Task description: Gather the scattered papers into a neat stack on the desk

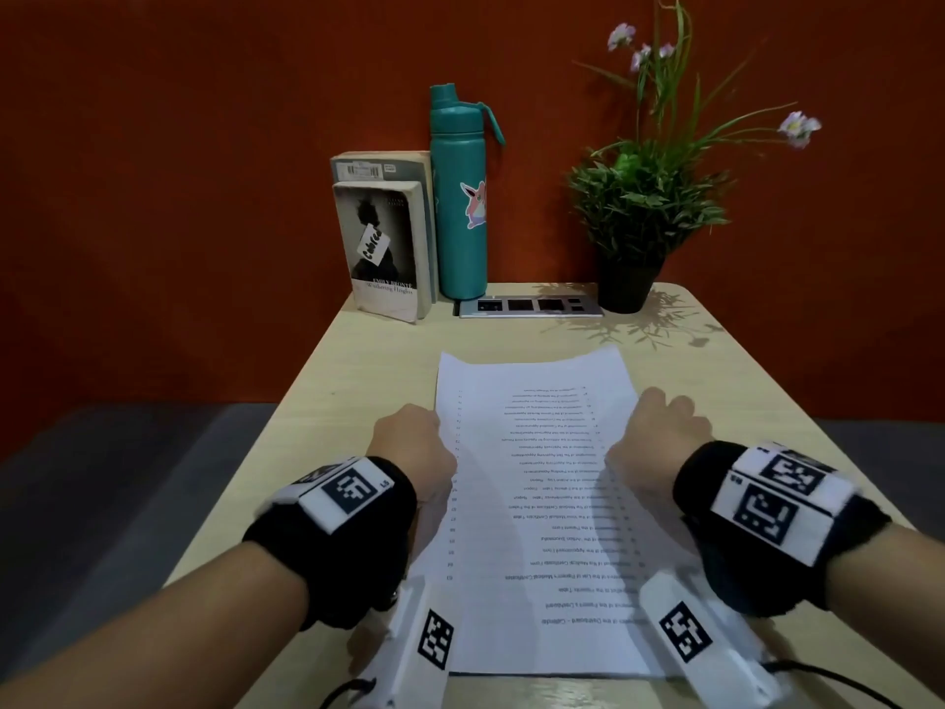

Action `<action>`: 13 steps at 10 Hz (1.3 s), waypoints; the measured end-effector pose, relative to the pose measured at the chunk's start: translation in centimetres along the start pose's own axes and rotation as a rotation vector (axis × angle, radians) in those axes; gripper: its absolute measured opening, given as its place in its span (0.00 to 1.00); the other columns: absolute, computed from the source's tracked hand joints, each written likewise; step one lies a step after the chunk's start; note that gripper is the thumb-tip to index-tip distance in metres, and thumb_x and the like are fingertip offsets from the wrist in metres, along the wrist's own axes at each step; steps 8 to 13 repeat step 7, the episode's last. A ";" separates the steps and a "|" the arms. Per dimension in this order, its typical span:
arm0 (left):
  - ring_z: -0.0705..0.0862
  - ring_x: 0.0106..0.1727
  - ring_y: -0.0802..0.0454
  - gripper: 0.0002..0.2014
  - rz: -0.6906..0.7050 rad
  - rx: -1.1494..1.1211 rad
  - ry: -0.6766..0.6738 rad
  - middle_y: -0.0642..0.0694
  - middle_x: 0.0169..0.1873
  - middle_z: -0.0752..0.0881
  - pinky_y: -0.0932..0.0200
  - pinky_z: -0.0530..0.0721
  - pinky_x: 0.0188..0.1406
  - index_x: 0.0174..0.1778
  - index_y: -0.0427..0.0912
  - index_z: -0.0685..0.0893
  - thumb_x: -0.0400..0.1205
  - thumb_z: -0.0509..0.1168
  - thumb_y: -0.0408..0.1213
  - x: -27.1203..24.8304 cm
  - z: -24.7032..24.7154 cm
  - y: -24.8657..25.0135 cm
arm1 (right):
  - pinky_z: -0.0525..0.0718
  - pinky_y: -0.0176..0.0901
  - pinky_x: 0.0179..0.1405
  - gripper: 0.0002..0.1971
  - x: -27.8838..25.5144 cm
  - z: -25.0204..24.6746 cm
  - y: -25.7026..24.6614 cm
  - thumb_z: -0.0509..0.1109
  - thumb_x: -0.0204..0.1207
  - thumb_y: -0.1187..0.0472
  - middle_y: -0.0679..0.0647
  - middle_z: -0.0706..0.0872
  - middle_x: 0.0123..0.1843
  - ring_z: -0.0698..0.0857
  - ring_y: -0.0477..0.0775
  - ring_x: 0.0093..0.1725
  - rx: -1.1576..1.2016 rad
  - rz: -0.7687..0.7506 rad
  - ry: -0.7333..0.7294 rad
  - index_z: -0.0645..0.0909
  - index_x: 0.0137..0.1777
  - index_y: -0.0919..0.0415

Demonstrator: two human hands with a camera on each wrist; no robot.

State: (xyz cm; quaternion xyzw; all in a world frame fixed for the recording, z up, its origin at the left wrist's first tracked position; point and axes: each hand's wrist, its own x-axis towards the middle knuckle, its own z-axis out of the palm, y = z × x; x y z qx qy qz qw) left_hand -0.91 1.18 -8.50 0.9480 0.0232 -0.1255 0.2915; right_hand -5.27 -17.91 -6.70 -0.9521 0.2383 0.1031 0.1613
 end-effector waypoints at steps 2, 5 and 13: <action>0.66 0.26 0.50 0.21 0.013 0.048 -0.018 0.46 0.24 0.64 0.65 0.59 0.20 0.24 0.41 0.60 0.78 0.63 0.26 -0.5 -0.3 0.5 | 0.74 0.46 0.67 0.34 -2.8 -1.6 0.8 0.73 0.74 0.51 0.54 0.70 0.76 0.72 0.57 0.74 -0.178 -0.366 -0.151 0.67 0.79 0.50; 0.75 0.68 0.47 0.31 0.402 0.414 -0.118 0.47 0.70 0.70 0.53 0.78 0.67 0.76 0.50 0.72 0.76 0.73 0.41 -4.2 -1.8 1.9 | 0.79 0.40 0.56 0.29 -2.4 -0.9 1.4 0.75 0.70 0.46 0.48 0.76 0.65 0.80 0.52 0.62 -0.248 -0.409 -0.194 0.76 0.71 0.50; 0.80 0.61 0.47 0.32 0.314 0.503 -0.373 0.50 0.61 0.74 0.50 0.84 0.60 0.68 0.50 0.79 0.66 0.79 0.40 -4.1 -1.0 1.6 | 0.79 0.43 0.57 0.28 -1.9 -0.4 1.8 0.72 0.66 0.39 0.45 0.74 0.57 0.81 0.50 0.62 -0.300 -0.427 -0.162 0.77 0.66 0.46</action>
